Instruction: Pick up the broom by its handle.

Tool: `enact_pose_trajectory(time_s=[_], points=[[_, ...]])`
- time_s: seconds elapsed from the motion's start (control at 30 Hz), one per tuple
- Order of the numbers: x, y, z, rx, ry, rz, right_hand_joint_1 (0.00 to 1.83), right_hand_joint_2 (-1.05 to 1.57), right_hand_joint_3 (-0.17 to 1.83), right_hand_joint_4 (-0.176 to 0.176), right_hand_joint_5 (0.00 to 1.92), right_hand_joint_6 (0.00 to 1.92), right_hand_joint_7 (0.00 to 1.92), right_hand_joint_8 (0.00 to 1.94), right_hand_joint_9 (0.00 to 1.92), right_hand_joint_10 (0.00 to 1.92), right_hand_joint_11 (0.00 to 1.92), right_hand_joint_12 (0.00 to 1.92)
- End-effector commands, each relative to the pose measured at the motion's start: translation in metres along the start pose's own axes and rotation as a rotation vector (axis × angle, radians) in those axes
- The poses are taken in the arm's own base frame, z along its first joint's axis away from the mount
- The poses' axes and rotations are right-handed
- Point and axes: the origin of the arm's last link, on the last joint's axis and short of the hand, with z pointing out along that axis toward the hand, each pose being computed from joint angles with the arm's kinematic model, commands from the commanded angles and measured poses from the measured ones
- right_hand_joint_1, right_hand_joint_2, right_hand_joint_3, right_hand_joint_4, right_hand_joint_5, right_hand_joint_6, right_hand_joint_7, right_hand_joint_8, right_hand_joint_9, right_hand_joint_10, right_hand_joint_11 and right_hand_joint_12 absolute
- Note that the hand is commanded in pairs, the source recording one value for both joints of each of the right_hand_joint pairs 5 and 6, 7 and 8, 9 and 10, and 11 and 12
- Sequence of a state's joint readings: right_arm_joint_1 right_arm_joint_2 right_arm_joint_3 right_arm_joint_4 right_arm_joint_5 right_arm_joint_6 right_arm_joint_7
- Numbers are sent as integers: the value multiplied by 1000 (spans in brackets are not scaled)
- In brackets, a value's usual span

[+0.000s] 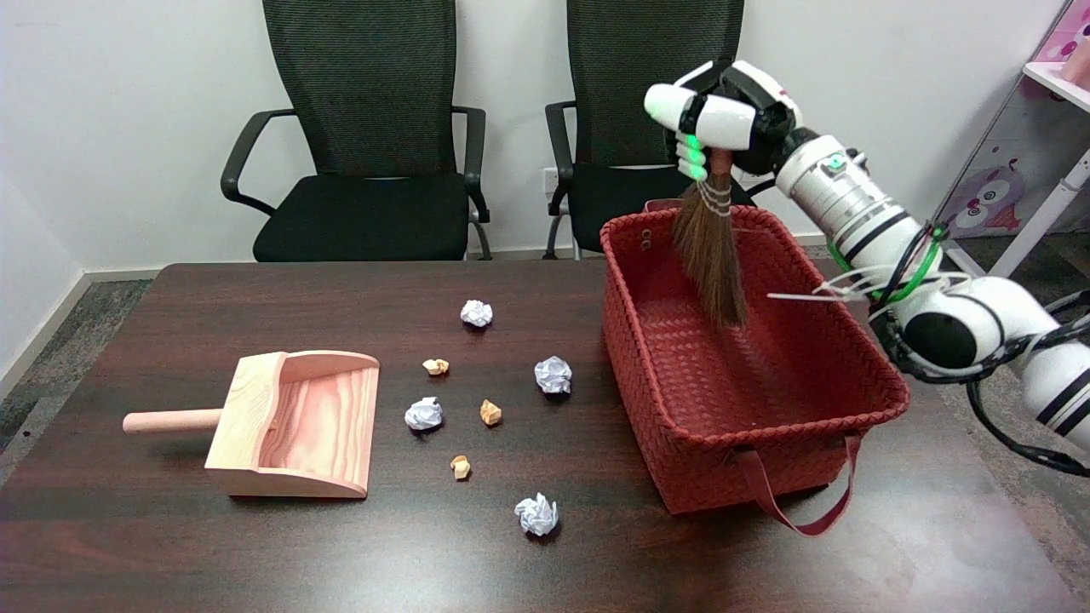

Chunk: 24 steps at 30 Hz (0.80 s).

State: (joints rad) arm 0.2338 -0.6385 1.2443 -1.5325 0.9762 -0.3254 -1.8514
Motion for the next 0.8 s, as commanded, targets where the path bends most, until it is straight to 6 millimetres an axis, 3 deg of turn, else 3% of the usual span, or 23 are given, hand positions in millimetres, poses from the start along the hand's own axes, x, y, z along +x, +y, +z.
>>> enact_pose_trajectory(time_s=[0.03,0.2,0.47,0.8], points=[[-9,-53,11,10,-67,-11,919,1535,1022,176,1920,1920,1920,1920,1920,1920,1920,1920],[-23,-68,6,6,-117,48,916,1531,1058,176,1920,1920,1920,1920,1920,1920,1920,1920],[-30,-111,2,72,-157,36,902,1536,1129,176,1920,1920,1920,1920,1920,1920,1920,1920],[-34,-151,12,93,-202,60,886,1532,1204,176,1920,1920,1920,1920,1920,1920,1920,1920]])
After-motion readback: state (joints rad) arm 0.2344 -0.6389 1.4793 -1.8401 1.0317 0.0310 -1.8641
